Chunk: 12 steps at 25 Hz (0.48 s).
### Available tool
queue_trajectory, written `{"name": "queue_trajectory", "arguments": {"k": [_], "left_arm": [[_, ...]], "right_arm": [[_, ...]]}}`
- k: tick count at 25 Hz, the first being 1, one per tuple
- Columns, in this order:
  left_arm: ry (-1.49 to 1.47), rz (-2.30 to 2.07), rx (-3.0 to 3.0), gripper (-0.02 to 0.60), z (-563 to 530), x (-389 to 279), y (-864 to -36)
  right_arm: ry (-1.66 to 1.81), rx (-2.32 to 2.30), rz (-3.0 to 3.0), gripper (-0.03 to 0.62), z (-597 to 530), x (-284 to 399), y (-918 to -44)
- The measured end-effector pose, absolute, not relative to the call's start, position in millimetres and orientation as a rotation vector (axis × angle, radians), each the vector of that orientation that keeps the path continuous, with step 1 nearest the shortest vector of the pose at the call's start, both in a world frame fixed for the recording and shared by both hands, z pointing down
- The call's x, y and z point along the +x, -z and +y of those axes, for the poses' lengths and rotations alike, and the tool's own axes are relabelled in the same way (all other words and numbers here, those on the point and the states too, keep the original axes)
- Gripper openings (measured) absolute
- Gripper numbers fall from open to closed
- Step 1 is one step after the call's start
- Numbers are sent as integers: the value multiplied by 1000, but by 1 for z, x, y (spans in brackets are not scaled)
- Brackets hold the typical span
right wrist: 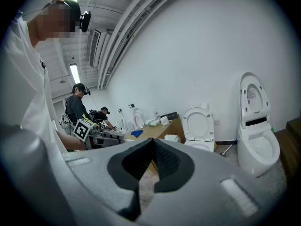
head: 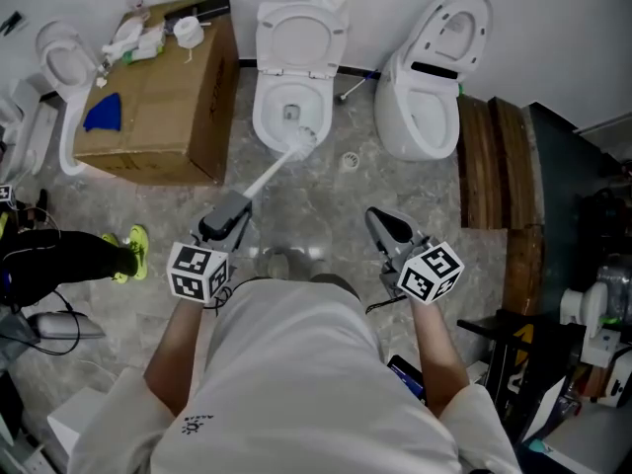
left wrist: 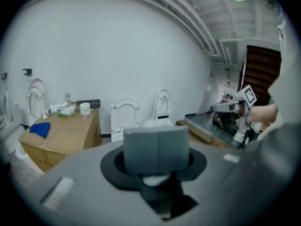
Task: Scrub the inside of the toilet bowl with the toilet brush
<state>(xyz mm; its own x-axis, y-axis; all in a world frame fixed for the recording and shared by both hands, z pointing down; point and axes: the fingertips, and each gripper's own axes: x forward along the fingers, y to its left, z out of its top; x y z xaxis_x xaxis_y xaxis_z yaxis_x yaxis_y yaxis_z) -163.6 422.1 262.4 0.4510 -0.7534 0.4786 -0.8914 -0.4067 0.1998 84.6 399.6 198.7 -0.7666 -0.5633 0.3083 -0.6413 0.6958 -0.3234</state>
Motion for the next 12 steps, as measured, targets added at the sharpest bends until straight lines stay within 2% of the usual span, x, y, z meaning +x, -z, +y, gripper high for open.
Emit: {"name": "queue_trajectory", "arguments": {"k": [12], "left_arm": [[-430,-1399,2278,153,429,-192,-265]], "right_arm": [[-589,952,-2704,0,402,59,-196]]}}
